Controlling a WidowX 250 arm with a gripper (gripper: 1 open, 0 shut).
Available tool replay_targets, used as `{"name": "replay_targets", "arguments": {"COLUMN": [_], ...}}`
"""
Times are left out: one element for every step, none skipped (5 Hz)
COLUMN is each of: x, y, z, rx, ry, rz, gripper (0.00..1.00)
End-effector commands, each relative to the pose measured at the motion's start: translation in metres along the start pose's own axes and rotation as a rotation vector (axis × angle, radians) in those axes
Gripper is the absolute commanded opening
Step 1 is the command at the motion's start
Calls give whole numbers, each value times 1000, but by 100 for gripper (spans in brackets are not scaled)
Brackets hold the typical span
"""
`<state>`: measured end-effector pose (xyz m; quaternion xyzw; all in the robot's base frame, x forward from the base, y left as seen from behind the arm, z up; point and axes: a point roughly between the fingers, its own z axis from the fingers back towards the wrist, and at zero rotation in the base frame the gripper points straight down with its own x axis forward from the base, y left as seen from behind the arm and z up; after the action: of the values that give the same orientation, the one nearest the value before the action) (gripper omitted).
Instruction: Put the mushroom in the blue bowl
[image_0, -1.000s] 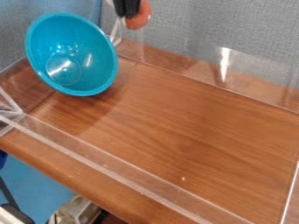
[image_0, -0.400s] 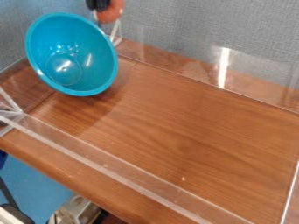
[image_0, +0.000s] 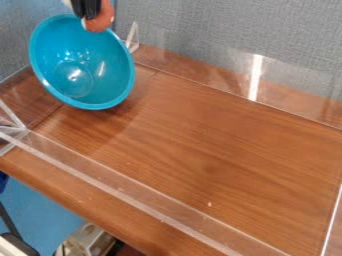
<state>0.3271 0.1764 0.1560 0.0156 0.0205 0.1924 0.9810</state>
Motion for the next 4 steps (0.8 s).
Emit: {"name": "replay_targets", "arguments": {"x": [-1,-7,-12,-11], "y": [19,24,25,25], "z": [17,10,4,-15], "rx": [19,30,37,34], "ry": [-47,-25,-9,10], "rz": [15,-5,-38,4], "gripper": [0,0,0,0]}}
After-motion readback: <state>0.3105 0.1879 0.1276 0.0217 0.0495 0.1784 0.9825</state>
